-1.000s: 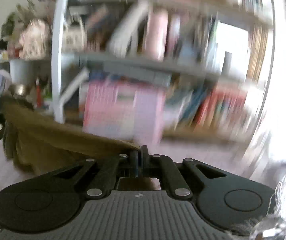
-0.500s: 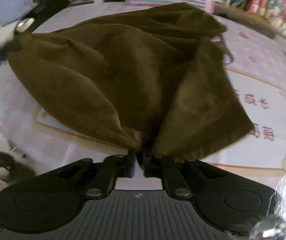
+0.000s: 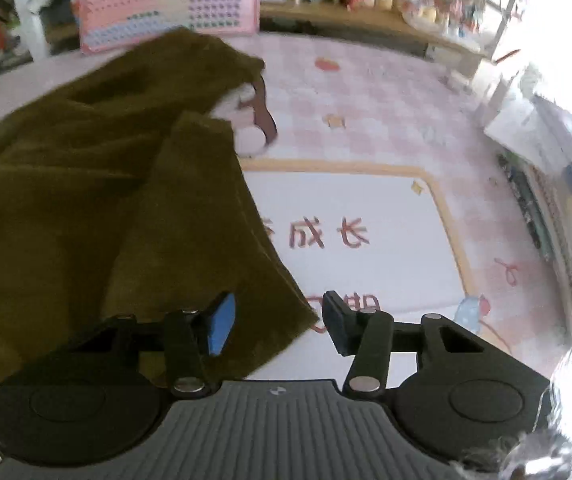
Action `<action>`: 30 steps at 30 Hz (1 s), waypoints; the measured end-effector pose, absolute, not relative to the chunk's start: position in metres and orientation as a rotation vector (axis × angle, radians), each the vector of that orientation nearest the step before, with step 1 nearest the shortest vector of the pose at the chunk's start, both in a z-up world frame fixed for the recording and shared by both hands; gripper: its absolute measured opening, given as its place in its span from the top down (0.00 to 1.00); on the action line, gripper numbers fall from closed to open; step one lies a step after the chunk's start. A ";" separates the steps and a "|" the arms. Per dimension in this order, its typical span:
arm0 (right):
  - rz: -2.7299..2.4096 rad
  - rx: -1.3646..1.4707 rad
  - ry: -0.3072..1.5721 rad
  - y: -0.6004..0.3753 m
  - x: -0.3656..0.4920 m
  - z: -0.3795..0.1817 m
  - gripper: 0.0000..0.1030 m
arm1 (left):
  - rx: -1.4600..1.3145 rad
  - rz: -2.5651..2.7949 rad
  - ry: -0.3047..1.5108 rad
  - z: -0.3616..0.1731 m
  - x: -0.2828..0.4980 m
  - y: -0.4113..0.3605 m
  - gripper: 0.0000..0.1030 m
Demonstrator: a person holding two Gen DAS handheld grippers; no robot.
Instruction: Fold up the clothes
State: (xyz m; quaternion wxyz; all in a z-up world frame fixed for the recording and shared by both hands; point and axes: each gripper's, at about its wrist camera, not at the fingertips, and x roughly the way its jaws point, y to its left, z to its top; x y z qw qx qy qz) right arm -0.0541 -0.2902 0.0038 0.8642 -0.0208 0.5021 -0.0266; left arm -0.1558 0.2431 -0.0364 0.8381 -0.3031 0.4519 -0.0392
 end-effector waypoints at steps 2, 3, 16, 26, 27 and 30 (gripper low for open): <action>-0.053 -0.053 1.084 -0.289 -0.053 -0.004 0.71 | -0.694 -0.030 0.871 -0.028 -0.144 0.259 0.36; -0.048 -0.059 1.097 -0.287 -0.055 -0.008 0.77 | -0.721 -0.034 0.828 -0.024 -0.136 0.262 0.36; -0.348 -0.089 1.104 -0.360 -0.114 -0.006 0.99 | -0.693 -0.036 0.894 -0.041 0.015 0.206 0.41; -0.251 0.021 0.972 -0.343 -0.099 0.014 0.99 | -0.333 -0.152 0.418 0.069 0.044 0.172 0.94; -0.237 0.018 0.973 -0.340 -0.094 0.014 0.99 | -0.306 -0.146 0.382 0.080 0.045 0.170 0.91; -0.194 0.002 0.983 -0.331 -0.085 0.011 0.99 | -0.266 -0.058 0.540 0.076 0.075 0.174 0.50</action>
